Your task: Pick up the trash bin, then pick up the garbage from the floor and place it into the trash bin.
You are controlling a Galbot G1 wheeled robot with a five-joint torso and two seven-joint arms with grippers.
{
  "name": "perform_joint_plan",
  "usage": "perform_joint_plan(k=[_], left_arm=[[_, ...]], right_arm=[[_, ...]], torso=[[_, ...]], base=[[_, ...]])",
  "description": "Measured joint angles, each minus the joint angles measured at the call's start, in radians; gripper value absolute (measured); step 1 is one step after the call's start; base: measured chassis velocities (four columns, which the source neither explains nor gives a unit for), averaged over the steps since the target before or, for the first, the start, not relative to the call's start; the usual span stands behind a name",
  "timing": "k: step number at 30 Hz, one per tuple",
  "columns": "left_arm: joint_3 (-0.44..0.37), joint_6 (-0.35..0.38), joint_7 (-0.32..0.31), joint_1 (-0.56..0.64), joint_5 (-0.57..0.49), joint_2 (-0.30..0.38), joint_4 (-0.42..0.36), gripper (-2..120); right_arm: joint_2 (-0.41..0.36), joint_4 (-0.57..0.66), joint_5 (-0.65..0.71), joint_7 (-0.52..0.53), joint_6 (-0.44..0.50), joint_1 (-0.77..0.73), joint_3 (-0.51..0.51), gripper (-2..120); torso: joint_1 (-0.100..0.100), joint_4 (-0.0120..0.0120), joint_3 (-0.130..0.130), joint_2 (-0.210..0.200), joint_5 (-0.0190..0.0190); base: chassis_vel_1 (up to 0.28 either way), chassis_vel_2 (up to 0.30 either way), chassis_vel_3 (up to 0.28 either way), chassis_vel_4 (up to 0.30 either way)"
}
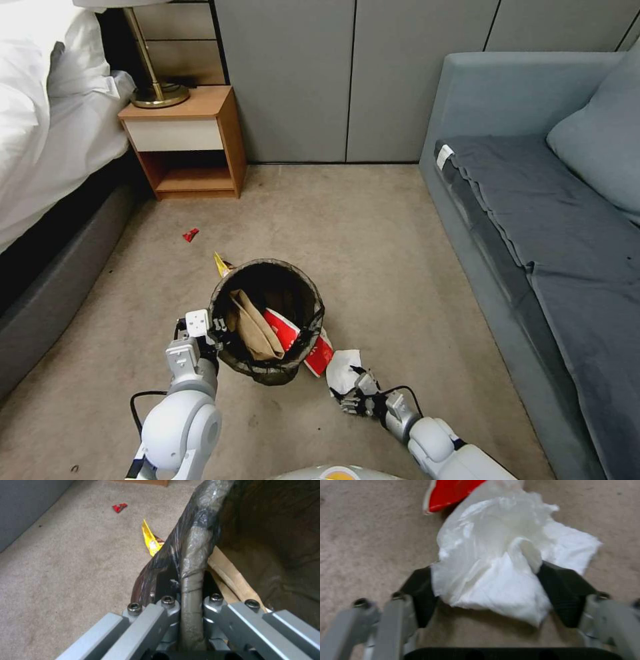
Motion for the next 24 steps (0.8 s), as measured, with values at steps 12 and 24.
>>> perform_joint_plan(k=[12,24], left_arm=[[0.002,0.002,0.000,-0.005,-0.003,0.002,0.003,0],[0.005,0.002,0.000,-0.008,-0.004,0.004,0.007,0]], right_arm=[[-0.008,0.010,0.000,0.000,0.007,-0.011,0.025,28],[-0.011,0.049,0.014,0.016,0.018,-0.013,0.057,0]], torso=[[0.000,-0.0002,0.000,0.000,-0.0003],[0.000,-0.0001,0.000,0.000,-0.0005]], base=[[0.000,0.000,0.000,0.000],[0.000,0.000,0.000,0.000]])
